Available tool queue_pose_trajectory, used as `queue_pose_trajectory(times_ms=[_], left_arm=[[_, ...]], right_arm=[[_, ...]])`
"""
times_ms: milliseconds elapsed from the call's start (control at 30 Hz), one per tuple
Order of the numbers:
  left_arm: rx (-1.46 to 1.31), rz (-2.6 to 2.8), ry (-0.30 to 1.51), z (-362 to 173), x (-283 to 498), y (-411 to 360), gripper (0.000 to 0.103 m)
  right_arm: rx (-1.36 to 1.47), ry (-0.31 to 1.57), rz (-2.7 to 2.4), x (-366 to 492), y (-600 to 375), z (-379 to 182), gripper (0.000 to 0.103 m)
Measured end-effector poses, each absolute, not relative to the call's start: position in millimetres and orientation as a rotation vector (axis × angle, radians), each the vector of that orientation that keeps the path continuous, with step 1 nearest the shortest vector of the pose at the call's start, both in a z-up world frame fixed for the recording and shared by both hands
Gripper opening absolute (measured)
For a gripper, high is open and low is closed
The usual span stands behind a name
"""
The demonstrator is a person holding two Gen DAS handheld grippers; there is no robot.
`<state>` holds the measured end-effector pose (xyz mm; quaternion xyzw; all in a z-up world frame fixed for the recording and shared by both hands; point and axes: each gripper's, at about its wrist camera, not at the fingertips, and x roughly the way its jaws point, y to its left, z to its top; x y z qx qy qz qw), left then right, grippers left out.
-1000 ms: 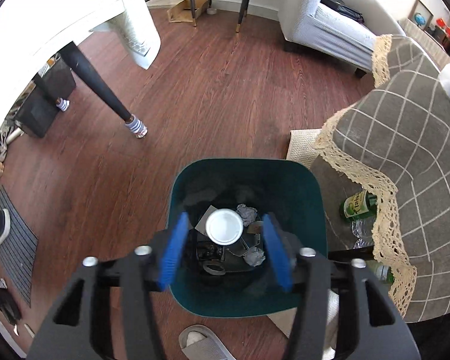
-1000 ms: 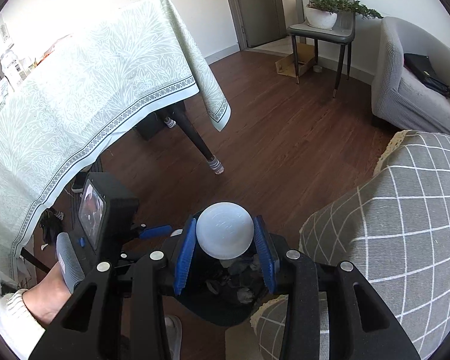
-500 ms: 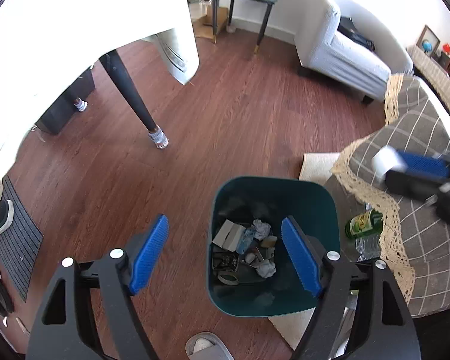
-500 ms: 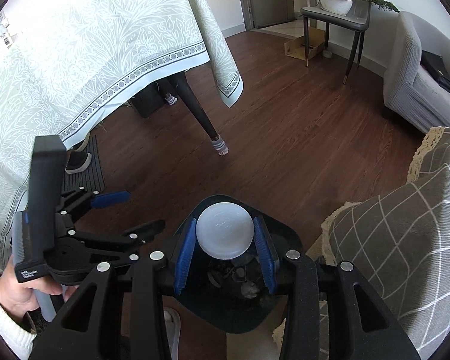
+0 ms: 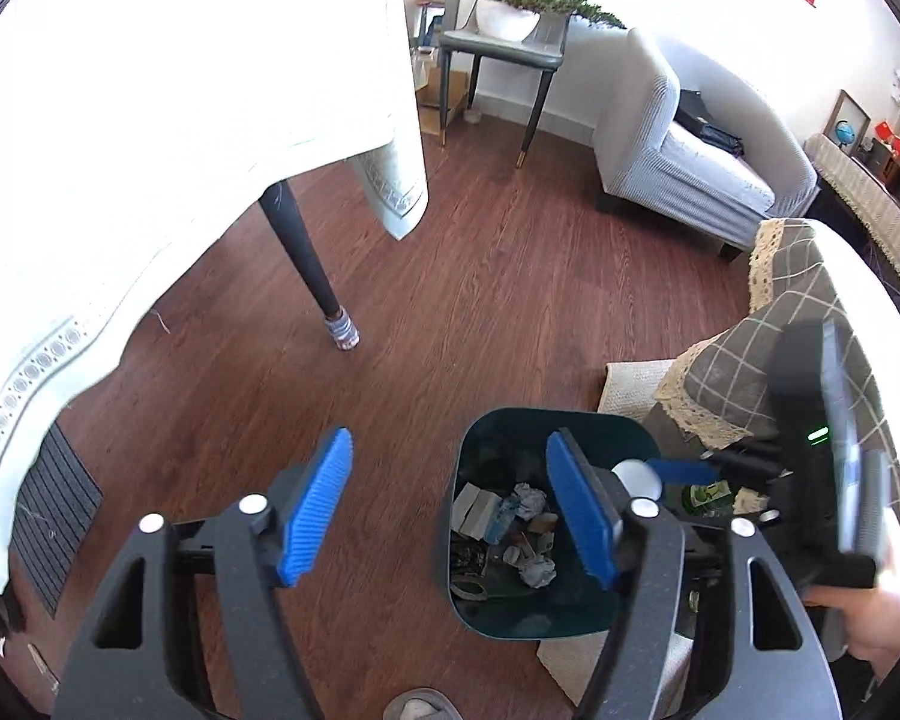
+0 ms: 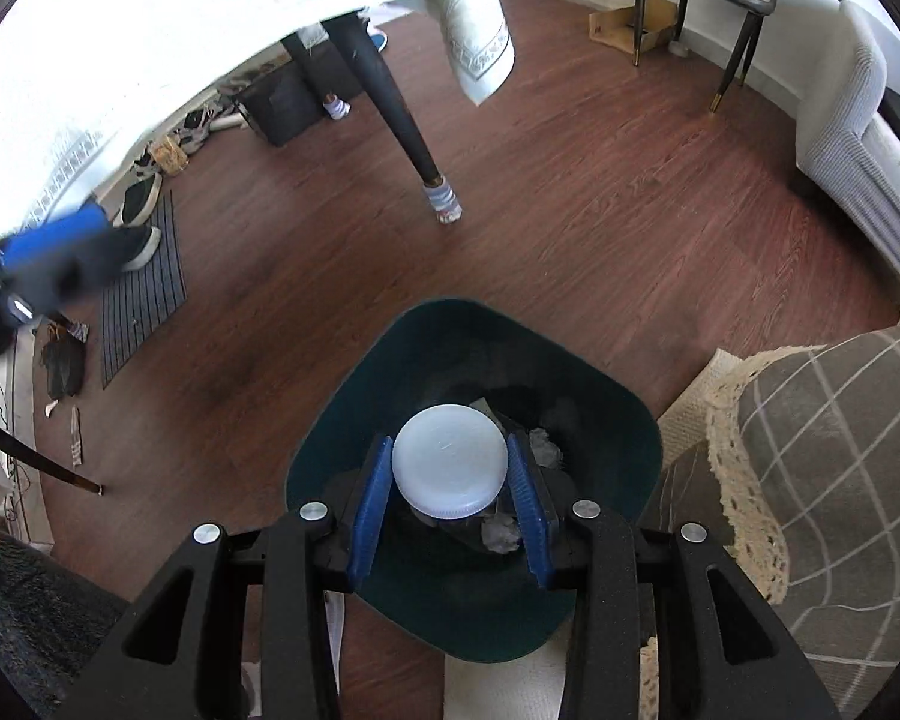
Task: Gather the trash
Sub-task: 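Open the right tool to drop the white lid into the bin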
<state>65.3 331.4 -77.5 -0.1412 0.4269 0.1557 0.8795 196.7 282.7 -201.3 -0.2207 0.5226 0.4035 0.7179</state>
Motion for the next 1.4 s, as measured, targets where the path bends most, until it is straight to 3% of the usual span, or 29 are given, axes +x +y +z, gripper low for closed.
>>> queue_pose_trajectory(times_ms=[233,300,733,1167,1233,1400], left_arm=[[-0.277,0.312,0.849,-54,55,329,0.052],[-0.270,0.308,0.833,-48,52,327,0.052],[-0.214,0.283,0.759,-20,33,304,0.053],[-0.183,0.258,0.706,-8,9,258,0.068],[-0.174,0.263,0.706,-9,7,250,0.076],[-0.141,0.276,0.696,-9,-3,229,0.085]], right_arm=[[-0.559,1.199,0.853,193,280,-229,0.044],[-0.575,1.213,0.842,192,277,-236,0.052],[-0.602,1.186,0.848,181,261,-220,0.052],[-0.433,0.949,0.849,161,210,-119,0.046],[-0.405,0.919,0.838,158,198,-105,0.046],[-0.345,0.831,0.792,148,161,-76,0.046]])
